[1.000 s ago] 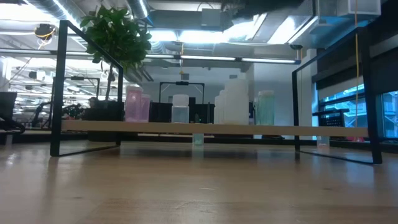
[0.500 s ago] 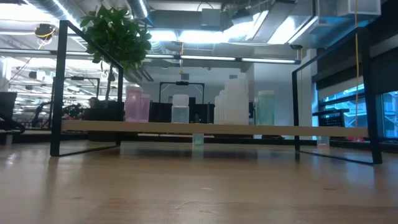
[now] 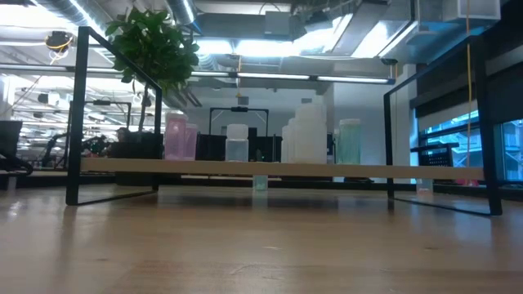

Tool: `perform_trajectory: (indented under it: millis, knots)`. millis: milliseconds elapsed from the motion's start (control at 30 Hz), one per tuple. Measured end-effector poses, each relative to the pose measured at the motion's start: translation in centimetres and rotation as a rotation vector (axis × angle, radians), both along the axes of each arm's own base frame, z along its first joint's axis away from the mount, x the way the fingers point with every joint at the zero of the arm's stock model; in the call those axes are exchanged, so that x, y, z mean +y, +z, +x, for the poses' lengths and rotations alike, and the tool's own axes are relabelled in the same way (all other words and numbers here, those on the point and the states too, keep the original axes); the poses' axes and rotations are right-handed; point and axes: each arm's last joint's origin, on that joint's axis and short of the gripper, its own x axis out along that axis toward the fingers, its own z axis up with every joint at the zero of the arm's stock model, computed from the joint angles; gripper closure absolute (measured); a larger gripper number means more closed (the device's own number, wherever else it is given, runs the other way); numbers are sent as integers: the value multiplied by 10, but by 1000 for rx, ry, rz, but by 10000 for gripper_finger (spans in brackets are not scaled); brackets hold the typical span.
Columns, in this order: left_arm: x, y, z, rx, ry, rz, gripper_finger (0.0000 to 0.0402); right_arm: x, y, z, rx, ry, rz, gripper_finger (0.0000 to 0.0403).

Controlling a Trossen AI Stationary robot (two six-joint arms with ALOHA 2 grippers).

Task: Pick and place medicine bottles onto shelf by color
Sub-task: Put the pink pill bottle on the shelf aligned with the other pink pill bottles

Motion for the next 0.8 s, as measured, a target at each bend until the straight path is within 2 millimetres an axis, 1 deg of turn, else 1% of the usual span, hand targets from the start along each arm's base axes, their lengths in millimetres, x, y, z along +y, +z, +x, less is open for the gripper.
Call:
perform_trajectory:
  millis: [133,300,467,667,800]
  knots:
    - [0,0,0,0,0,0,149,4,-2,-12,63,-57,27,182]
    - [1,0,2,0,7,0,149,8,-6,-32,179,-224,70,182]
    - [2,1,7,-3,8,-33,149,12,-8,-47,251,-371,127,182]
    - [-8,3,6,59,-162,-51,149,22,-17,-57,258,-331,81,182]
    - [-11,6,6,39,-196,-58,149,29,-30,-60,337,-302,28,182]
